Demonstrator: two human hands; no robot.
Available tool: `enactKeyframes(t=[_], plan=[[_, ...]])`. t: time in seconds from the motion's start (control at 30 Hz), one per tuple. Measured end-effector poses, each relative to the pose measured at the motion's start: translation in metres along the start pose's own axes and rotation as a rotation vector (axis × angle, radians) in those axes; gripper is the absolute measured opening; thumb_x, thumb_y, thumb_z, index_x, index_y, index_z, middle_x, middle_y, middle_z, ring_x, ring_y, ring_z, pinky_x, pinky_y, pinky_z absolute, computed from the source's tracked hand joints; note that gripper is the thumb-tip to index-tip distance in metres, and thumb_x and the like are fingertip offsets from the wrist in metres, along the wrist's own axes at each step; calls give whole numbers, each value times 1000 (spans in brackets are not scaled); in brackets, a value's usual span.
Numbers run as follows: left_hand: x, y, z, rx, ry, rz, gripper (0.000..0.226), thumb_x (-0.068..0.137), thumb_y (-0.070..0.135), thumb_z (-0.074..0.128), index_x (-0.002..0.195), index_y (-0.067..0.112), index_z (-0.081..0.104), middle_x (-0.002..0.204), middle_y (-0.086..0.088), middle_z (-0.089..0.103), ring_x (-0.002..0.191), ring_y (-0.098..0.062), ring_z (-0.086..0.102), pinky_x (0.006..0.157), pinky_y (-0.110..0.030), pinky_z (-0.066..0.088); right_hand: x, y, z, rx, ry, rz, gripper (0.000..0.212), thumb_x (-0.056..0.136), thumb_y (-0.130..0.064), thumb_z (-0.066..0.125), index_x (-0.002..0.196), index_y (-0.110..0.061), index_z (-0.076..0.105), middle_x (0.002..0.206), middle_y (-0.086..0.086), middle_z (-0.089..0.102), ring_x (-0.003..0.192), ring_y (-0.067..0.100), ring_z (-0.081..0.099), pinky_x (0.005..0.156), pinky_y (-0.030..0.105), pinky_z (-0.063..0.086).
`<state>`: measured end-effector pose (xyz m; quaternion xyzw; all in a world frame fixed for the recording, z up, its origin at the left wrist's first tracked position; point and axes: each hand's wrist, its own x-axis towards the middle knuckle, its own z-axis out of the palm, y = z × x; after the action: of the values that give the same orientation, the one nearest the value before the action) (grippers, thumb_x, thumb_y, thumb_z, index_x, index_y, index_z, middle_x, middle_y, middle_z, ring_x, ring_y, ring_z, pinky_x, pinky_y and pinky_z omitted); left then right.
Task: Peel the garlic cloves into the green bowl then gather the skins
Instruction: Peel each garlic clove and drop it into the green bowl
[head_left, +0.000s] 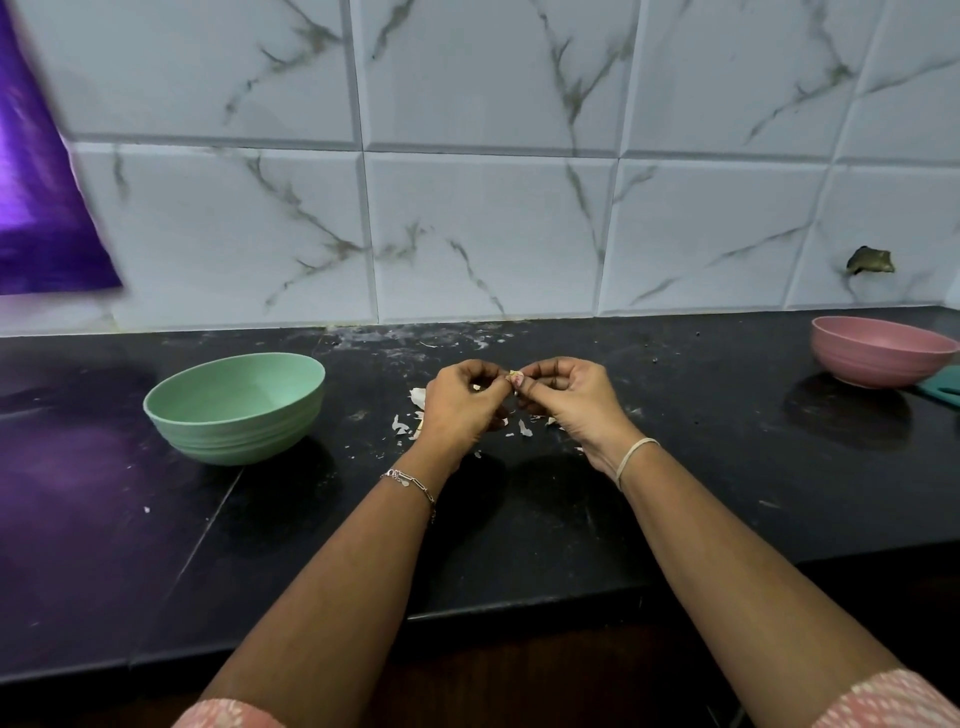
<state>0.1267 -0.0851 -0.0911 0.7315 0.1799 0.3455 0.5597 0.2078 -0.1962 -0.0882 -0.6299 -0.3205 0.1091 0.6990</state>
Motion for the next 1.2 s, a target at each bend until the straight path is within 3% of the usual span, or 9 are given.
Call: enactKeyframes(t=[0.17,0.27,0.37,0.57,0.7,0.77,0.97,1.13,1.2], plan=[[-2,-1,2,539,71,265,15,87,26,63,96,18,71,88,4,66,80,-15,63,70,-31,51,1,1,2,-75,31,18,8,79,2,73,78,-5,69,66,7,69,56,10,65,56,19,54],[0,-2,-2,645,141,248,13,87,29,60,92,22,69,94,5,64,84,-16,58,67,-28,41,1,0,-1,-43,22,44,5,82,3,70,80,-2,69,67,9,69,57,12,65,57,20,55],[8,-7,-13,589,215,143,13,88,30,58,93,23,68,96,4,66,88,-21,60,70,-30,42,2,-4,-10,37,23,62,2,85,-1,70,84,0,70,70,10,70,57,11,63,56,18,52],[6,-9,2,661,-23,269,16,95,37,57,107,38,68,110,12,56,94,-9,58,69,-28,45,9,1,-17,23,171,52,13,95,-8,59,101,-6,70,72,-1,62,47,0,47,46,11,37],[4,-1,8,690,47,266,1,84,35,70,84,35,69,94,16,64,86,-9,61,65,-27,46,10,2,-18,29,183,45,14,94,-7,60,103,-3,69,72,1,63,46,-1,50,47,11,39],[5,-3,12,679,54,280,7,82,27,69,79,33,65,85,16,66,85,-10,63,64,-28,48,10,2,-17,60,176,42,11,92,-5,63,101,0,68,73,4,65,49,1,53,47,11,41],[12,-9,13,642,-18,339,23,92,32,63,114,38,66,97,14,66,90,-8,61,67,-28,49,14,6,-16,15,186,30,12,94,-12,62,93,-1,66,68,3,62,48,1,52,49,13,43],[17,-14,12,506,-21,240,33,98,50,42,98,31,69,87,12,72,79,-11,67,70,-37,55,14,9,-17,-28,185,23,14,93,-16,65,94,-2,68,68,0,61,51,2,51,49,13,43],[18,-12,13,329,-52,229,29,100,43,45,105,27,69,91,11,72,78,-12,68,72,-39,57,13,9,-17,-35,174,25,13,92,-16,66,95,-3,69,70,0,62,50,0,52,49,12,43]])
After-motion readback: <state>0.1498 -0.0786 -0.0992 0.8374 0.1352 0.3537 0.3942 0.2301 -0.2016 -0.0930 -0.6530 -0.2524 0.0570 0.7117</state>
